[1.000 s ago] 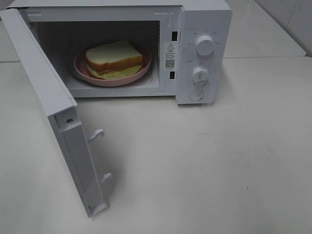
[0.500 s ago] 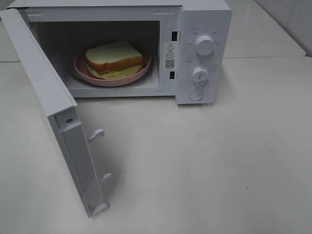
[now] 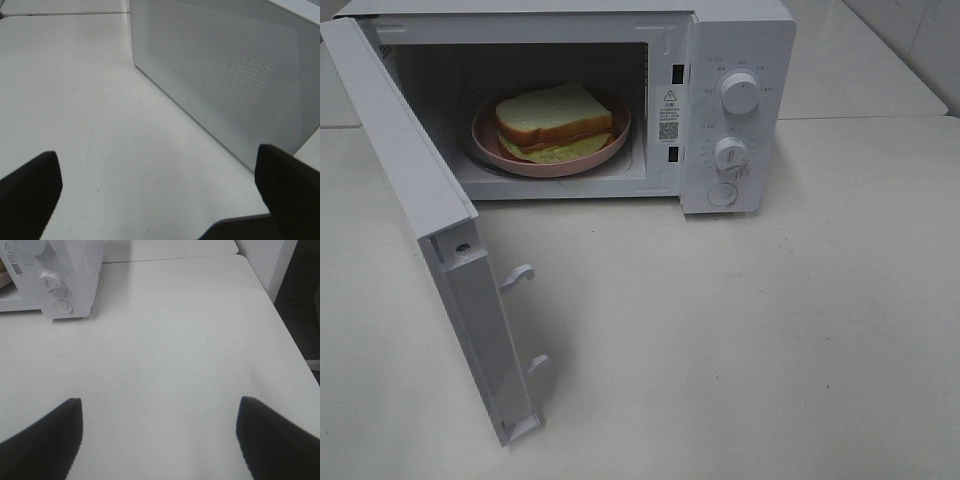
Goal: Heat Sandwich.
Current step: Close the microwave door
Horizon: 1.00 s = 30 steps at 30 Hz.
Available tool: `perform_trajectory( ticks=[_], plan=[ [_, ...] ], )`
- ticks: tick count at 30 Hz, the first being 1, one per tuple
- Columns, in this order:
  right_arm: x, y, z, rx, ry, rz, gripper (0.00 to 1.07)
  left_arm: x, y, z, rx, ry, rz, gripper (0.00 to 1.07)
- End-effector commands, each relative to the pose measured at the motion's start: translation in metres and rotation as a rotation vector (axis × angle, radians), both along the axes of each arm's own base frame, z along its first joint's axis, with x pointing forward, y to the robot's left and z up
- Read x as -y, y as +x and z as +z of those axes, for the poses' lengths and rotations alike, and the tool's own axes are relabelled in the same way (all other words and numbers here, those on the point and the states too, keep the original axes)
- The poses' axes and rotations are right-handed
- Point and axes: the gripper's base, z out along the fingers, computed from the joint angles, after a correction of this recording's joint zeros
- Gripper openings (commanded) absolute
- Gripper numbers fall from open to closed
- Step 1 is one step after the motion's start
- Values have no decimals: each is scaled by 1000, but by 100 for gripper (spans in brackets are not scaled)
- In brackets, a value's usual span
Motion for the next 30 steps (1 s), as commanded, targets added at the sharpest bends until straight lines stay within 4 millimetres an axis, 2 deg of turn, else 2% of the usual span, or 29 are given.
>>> perform_trajectory(
  ticks=[1, 30],
  plan=[
    [1, -4, -1, 30, 3, -5, 76, 1, -2, 0, 20, -7, -1, 98],
    [1, -4, -1, 30, 3, -5, 76, 1, -2, 0, 20, -7, -1, 98]
  ],
)
